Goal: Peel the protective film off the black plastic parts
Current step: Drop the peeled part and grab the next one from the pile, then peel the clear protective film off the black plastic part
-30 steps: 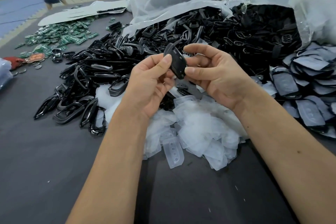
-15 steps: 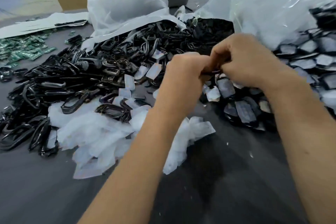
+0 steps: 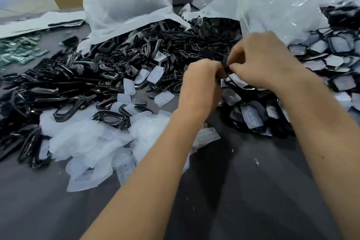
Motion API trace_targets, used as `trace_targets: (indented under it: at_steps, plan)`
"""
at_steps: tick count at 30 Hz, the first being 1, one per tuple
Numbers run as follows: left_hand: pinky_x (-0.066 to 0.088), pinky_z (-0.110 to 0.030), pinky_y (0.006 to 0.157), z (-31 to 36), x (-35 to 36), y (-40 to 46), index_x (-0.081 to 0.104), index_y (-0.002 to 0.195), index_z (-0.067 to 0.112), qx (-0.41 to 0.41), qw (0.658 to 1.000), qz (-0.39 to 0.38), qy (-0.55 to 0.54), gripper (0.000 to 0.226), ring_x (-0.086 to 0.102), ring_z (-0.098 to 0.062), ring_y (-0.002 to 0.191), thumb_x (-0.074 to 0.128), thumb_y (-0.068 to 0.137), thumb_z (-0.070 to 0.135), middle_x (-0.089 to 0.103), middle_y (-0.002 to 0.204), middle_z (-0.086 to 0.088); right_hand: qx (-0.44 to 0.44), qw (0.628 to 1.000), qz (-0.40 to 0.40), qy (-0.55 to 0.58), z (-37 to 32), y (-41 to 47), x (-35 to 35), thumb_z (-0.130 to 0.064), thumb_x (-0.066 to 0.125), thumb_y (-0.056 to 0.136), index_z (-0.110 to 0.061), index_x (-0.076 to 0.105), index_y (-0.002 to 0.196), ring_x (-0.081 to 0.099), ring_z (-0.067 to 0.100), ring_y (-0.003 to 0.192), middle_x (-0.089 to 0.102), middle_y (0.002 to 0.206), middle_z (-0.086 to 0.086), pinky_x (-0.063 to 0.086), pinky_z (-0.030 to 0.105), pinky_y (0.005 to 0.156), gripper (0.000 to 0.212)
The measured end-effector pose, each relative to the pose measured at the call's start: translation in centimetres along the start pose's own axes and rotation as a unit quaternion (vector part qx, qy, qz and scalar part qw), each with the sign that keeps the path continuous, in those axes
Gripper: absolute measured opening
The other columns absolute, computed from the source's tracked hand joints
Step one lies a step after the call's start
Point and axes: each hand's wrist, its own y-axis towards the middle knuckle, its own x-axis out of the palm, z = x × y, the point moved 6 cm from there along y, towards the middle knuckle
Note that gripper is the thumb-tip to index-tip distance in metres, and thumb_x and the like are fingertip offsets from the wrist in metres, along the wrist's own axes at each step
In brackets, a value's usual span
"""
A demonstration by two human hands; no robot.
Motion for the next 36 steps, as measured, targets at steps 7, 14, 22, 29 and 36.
trace_targets:
  at_steps: [7,14,22,29,36]
  plan:
    - [0.048,-0.040,0.084,-6.6,-3.0,0.4,0.073,0.107,0.009,-0.100,0.984,0.032,0.147,0.034,0.057,-0.034,0.107,0.054,0.081,-0.003,0.065,0.111,-0.015,-0.036,0.998,-0.020,-0.040,-5.6,2.7,5.9,-0.006,0.068,0.089,-0.026,0.063,0.136,0.049,0.033,0.128,0.060,0.130,0.011,0.052,0.044,0.100,0.051]
    - [0.041,-0.022,0.079,-9.1,-4.9,0.6,0.077,0.107,0.012,-0.141,0.988,0.042,0.052,0.031,0.063,-0.020,0.098,0.060,0.086,-0.001,0.072,0.112,-0.007,0.007,0.997,0.078,0.015,-5.3,4.8,6.1,0.000,0.068,0.092,-0.020,0.080,0.104,0.068,0.033,0.105,0.074,0.109,0.011,0.057,0.036,0.089,0.027]
    - [0.037,-0.030,0.096,-10.5,-7.2,0.1,0.072,0.117,0.017,-0.166,0.965,0.113,0.169,0.037,0.045,-0.031,0.124,0.055,0.086,0.004,0.059,0.128,-0.009,-0.042,0.973,0.154,0.169,-6.8,3.8,5.0,-0.014,0.077,0.091,-0.019,0.079,0.105,0.065,0.013,0.084,0.077,0.098,-0.001,0.054,0.036,0.095,0.015]
    - [0.040,-0.048,0.104,-13.8,-9.3,-0.5,0.063,0.126,0.016,-0.281,0.908,0.020,0.310,0.029,0.043,-0.037,0.135,0.059,0.100,0.028,0.052,0.142,-0.015,-0.058,0.958,0.047,0.276,-11.3,3.3,9.4,-0.006,0.063,0.098,-0.015,0.070,0.115,0.065,0.019,0.091,0.072,0.100,0.004,0.051,0.036,0.091,0.020]
    - [0.053,-0.041,0.077,-13.4,-13.4,-1.6,0.074,0.095,0.018,-0.225,0.935,0.126,0.243,0.024,0.067,-0.036,0.093,0.056,0.083,0.007,0.072,0.092,-0.009,-0.117,0.938,-0.005,0.327,-17.7,2.7,11.1,0.005,0.057,0.091,-0.009,0.066,0.120,0.066,0.025,0.088,0.069,0.094,0.004,0.053,0.044,0.090,0.033]
